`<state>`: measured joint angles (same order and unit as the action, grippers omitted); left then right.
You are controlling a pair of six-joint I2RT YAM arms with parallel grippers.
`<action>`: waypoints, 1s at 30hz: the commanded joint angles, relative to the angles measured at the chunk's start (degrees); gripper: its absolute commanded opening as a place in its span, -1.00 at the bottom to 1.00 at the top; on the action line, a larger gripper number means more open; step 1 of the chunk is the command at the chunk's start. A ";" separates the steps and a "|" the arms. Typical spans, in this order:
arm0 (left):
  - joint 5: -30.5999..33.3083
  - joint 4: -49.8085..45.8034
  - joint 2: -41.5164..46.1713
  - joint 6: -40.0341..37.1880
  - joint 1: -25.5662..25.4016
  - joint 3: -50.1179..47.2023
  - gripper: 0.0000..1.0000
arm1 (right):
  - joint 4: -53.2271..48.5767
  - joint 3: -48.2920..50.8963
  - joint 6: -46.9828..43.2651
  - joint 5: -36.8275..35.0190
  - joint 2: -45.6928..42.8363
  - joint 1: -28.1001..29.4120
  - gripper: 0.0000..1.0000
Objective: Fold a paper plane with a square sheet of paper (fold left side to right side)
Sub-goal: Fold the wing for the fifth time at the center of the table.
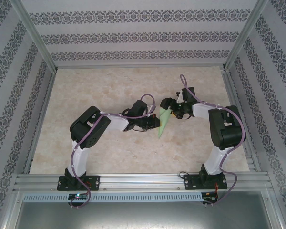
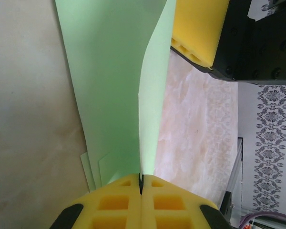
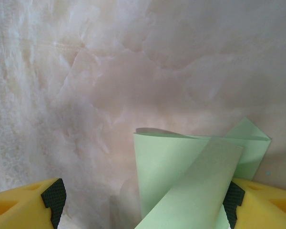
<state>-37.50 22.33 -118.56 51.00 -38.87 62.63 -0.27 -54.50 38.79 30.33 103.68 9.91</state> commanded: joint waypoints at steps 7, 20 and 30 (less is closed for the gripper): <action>1.33 -3.08 1.08 -3.23 1.47 1.36 -0.96 | -6.21 -0.79 -3.52 -2.54 2.67 0.87 0.74; 0.76 -3.87 -0.26 -4.07 1.52 2.08 -0.96 | -6.56 -1.16 -3.94 -2.58 2.76 1.31 0.74; 0.65 -3.53 -1.83 -3.45 1.52 1.36 -0.96 | -5.88 -1.20 -3.83 -2.12 2.32 1.46 0.74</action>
<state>-36.88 19.62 -118.78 48.21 -38.13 63.29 -2.79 -55.79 35.77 29.36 104.09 10.74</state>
